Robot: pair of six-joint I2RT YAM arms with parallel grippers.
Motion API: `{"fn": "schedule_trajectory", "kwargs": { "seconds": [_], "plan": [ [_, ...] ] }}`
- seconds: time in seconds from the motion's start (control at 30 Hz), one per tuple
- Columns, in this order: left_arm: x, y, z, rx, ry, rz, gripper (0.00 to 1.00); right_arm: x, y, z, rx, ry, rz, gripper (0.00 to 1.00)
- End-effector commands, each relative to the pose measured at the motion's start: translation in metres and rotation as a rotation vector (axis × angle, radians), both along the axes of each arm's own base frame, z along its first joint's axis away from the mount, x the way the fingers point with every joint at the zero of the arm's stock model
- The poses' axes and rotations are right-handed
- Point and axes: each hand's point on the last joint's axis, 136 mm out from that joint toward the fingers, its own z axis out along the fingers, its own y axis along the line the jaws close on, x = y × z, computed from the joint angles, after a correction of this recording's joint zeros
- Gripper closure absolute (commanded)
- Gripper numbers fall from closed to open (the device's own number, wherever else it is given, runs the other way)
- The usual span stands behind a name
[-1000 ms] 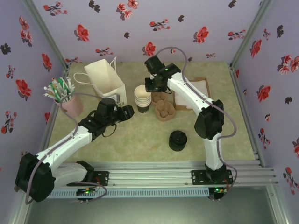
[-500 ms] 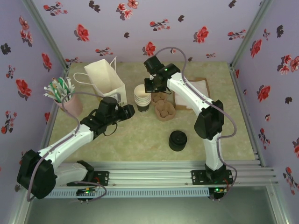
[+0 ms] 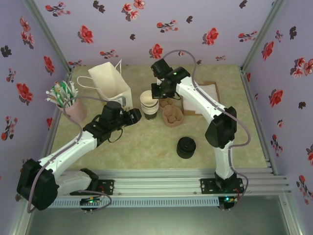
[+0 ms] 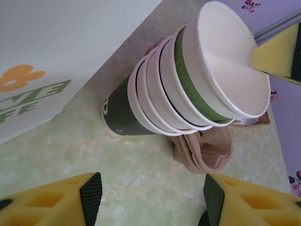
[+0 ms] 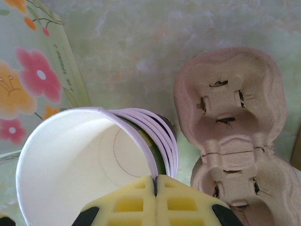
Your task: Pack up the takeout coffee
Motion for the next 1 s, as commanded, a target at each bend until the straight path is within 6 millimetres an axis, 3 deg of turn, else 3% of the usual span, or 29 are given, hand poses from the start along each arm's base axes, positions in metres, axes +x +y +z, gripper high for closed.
{"fn": "schedule_trajectory", "kwargs": {
  "seconds": [0.0, 0.23, 0.57, 0.8, 0.97],
  "plan": [
    [0.006, 0.001, 0.02, -0.023, -0.064, 0.013, 0.39, -0.015, -0.001, 0.019, 0.036, 0.002, 0.008, 1.0],
    [0.005, 0.002, 0.02, -0.025, -0.064, 0.016, 0.39, -0.017, -0.003, 0.032, 0.062, -0.021, -0.003, 1.0],
    [-0.005, 0.01, 0.04, -0.033, -0.093, 0.014, 0.35, -0.024, -0.012, 0.091, 0.143, -0.138, -0.01, 1.0],
    [-0.023, 0.023, 0.067, -0.037, -0.117, 0.006, 0.27, -0.048, -0.023, 0.117, 0.158, -0.174, 0.013, 1.0],
    [-0.045, 0.037, 0.09, -0.034, -0.149, -0.006, 0.14, -0.076, -0.032, 0.114, 0.149, -0.169, 0.044, 1.0]
  ]
}}
